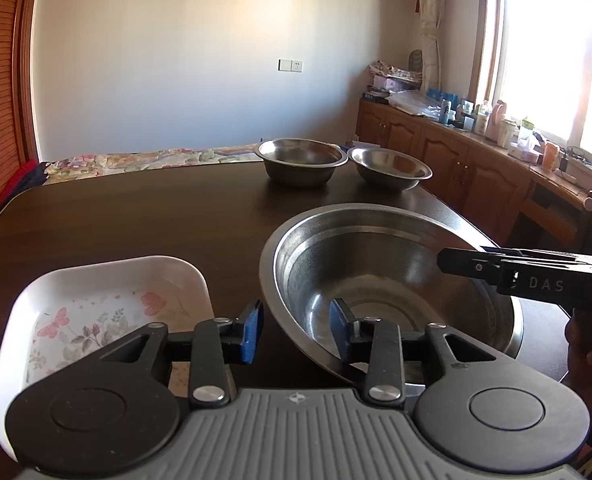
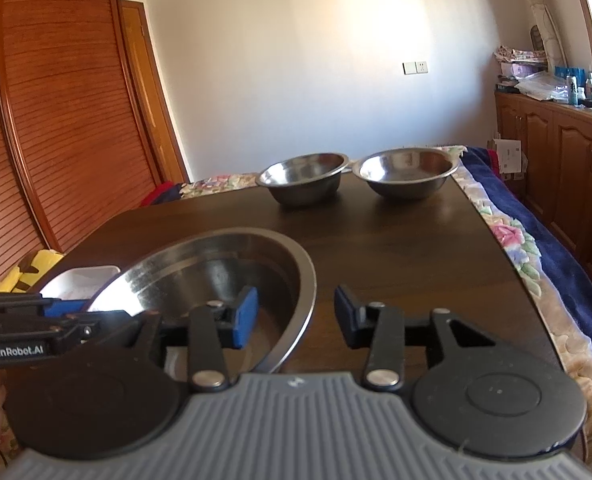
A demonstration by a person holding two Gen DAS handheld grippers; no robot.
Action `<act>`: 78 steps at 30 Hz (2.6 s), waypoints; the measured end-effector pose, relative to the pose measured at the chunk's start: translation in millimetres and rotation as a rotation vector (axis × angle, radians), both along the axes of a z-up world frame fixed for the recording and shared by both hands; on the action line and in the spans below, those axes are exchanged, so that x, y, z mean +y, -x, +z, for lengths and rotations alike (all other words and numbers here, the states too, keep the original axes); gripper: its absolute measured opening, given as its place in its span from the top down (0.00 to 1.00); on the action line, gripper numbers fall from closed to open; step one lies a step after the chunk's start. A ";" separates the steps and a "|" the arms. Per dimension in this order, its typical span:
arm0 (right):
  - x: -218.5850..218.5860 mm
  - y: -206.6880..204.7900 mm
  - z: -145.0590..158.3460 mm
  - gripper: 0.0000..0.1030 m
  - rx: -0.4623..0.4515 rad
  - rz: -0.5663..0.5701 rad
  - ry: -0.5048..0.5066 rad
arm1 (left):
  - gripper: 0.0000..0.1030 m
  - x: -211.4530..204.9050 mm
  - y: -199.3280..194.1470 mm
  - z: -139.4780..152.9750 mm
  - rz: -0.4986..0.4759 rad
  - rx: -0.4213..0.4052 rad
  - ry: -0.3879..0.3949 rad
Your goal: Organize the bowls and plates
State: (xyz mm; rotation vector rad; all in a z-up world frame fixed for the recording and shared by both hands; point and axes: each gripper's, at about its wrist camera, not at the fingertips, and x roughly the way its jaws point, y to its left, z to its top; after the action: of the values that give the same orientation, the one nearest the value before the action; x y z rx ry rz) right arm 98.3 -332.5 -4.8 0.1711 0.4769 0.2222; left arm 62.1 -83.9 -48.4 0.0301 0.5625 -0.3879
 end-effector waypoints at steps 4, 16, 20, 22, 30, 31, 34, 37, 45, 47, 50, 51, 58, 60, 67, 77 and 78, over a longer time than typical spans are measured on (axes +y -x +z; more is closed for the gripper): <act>-2.2 1.2 5.4 0.57 -0.015 -0.004 0.005 | 0.55 1.9 0.1 2.5 0.006 -0.006 0.003; -6.6 10.5 37.1 0.57 -0.088 0.001 0.049 | 0.45 7.2 0.6 15.3 0.035 -0.064 -0.017; -8.7 10.7 47.0 0.57 -0.110 0.000 0.060 | 0.35 11.5 -3.6 23.0 0.051 -0.084 -0.018; -9.4 10.0 52.0 0.57 -0.120 -0.001 0.071 | 0.31 13.7 -5.5 26.6 0.055 -0.095 -0.017; -17.6 6.8 66.8 0.50 -0.152 -0.018 0.103 | 0.11 16.3 -12.0 43.1 0.061 -0.139 -0.032; -18.9 6.0 68.4 0.48 -0.156 -0.020 0.107 | 0.07 16.1 -13.4 45.3 0.059 -0.143 -0.034; -22.2 3.1 72.5 0.43 -0.165 -0.028 0.117 | 0.01 15.3 -16.3 51.5 0.059 -0.162 -0.035; -25.4 -2.5 77.0 0.39 -0.172 -0.032 0.118 | 0.01 13.8 -19.4 56.5 0.066 -0.179 -0.037; -30.2 -17.0 91.4 0.27 -0.206 -0.050 0.150 | 0.00 10.7 -36.4 69.8 0.046 -0.207 -0.020; -31.4 -22.2 94.8 0.27 -0.214 -0.051 0.161 | 0.00 11.2 -43.0 73.6 0.045 -0.206 -0.006; -33.6 -31.0 97.7 0.26 -0.217 -0.052 0.171 | 0.00 8.2 -53.8 78.8 0.038 -0.207 -0.004; -34.7 -35.2 97.7 0.26 -0.215 -0.050 0.174 | 0.00 7.4 -56.8 79.8 0.034 -0.208 -0.007; -39.1 -74.7 86.9 0.27 -0.158 -0.027 0.164 | 0.00 -0.3 -87.8 83.4 -0.001 -0.197 0.010; -38.1 -87.0 82.6 0.27 -0.141 -0.020 0.160 | 0.00 -2.6 -97.7 83.8 -0.003 -0.194 0.004; -27.4 -134.7 72.9 0.38 -0.083 0.042 0.168 | 0.03 -16.6 -138.0 77.9 -0.024 -0.167 -0.034; -14.7 -191.9 36.9 0.56 0.036 0.068 0.187 | 0.09 -31.7 -186.3 56.9 -0.041 -0.101 -0.047; -12.4 -197.0 34.0 0.58 0.049 0.075 0.193 | 0.10 -33.5 -191.0 54.2 -0.046 -0.092 -0.051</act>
State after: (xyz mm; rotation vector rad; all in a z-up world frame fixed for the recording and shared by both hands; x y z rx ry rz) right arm 295.4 -344.8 29.2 -0.0298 0.5507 0.2442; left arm 253.1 -117.4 5.8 0.1092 0.4813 -0.4144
